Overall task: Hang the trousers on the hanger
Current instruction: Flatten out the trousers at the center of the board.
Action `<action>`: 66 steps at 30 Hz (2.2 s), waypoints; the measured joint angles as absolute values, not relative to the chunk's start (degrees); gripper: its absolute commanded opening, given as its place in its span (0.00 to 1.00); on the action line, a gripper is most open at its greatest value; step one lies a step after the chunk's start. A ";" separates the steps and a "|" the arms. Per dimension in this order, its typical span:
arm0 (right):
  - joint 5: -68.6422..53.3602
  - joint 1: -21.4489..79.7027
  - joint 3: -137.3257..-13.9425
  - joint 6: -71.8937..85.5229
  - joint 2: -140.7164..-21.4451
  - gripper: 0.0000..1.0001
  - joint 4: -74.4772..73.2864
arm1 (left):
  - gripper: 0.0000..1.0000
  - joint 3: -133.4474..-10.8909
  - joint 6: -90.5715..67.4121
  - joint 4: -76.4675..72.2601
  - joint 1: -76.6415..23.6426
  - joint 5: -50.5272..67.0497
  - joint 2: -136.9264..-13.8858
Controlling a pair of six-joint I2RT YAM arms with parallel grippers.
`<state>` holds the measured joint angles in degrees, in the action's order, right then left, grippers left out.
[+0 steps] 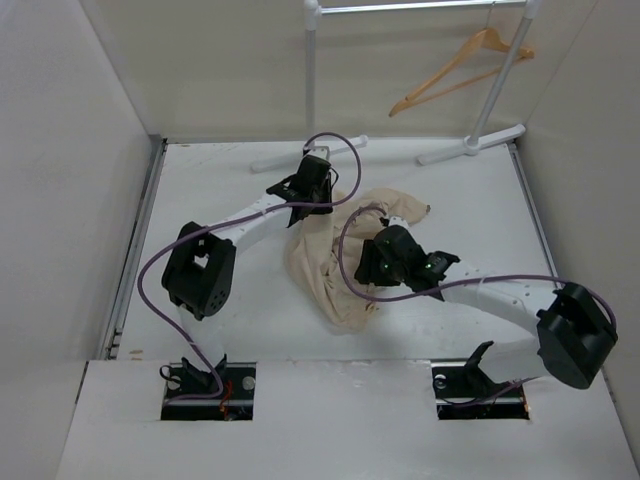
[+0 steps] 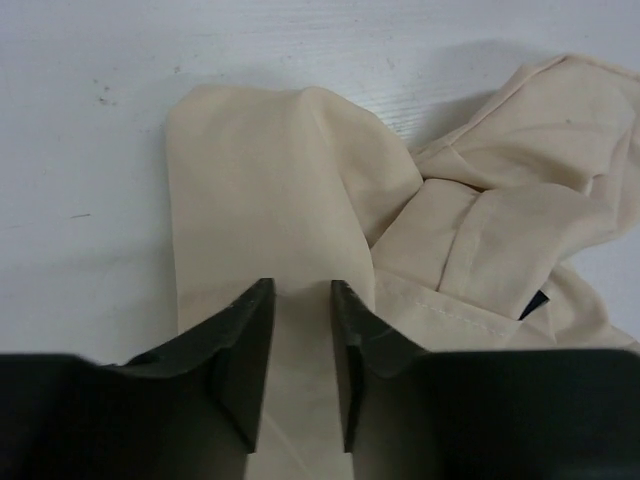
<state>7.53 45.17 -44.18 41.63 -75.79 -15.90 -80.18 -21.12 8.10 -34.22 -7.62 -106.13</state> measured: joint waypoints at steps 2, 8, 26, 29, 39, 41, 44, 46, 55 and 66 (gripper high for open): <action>7.62 44.64 -45.43 40.60 -77.17 0.58 -15.03 | 0.14 -80.20 -21.10 8.14 -33.98 -7.57 -106.76; 7.62 44.21 -47.05 38.09 -80.66 0.17 -12.27 | 0.04 -80.36 -21.32 8.32 -32.60 -7.35 -107.20; 8.67 46.19 -50.15 40.16 -47.97 0.00 -25.43 | 0.66 -81.30 -23.42 8.67 -31.22 -8.40 -92.97; 8.58 52.10 -44.25 45.91 -38.87 0.00 -31.35 | 0.65 -81.58 -22.83 8.80 -34.02 -7.14 -100.29; 9.02 58.78 -36.40 59.70 -26.30 0.00 -53.39 | 0.14 -88.29 -20.25 12.38 -35.27 -6.79 -116.88; 9.10 57.82 -35.81 60.18 -25.54 0.00 -53.58 | 0.10 -88.62 -20.05 12.21 -35.31 -8.86 -116.33; 9.63 57.06 -35.92 59.88 -26.26 0.00 -53.82 | 0.05 -87.79 -20.16 12.95 -35.14 -12.19 -112.84; 10.37 55.88 -38.89 57.87 -29.71 0.00 -54.08 | 0.02 -85.52 -20.23 14.55 -34.37 -14.74 -107.39; 18.61 53.19 -83.13 39.40 -49.25 0.00 -56.14 | 0.05 -92.44 -20.14 21.19 -25.06 -29.98 -67.05; 29.41 64.03 -126.06 25.12 -57.49 0.00 -54.83 | 0.10 -109.10 -16.62 20.93 -25.93 -34.06 -60.36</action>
<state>29.41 64.03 -126.06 25.12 -57.49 -54.83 -109.10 -16.62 20.93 -25.93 -34.06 -60.36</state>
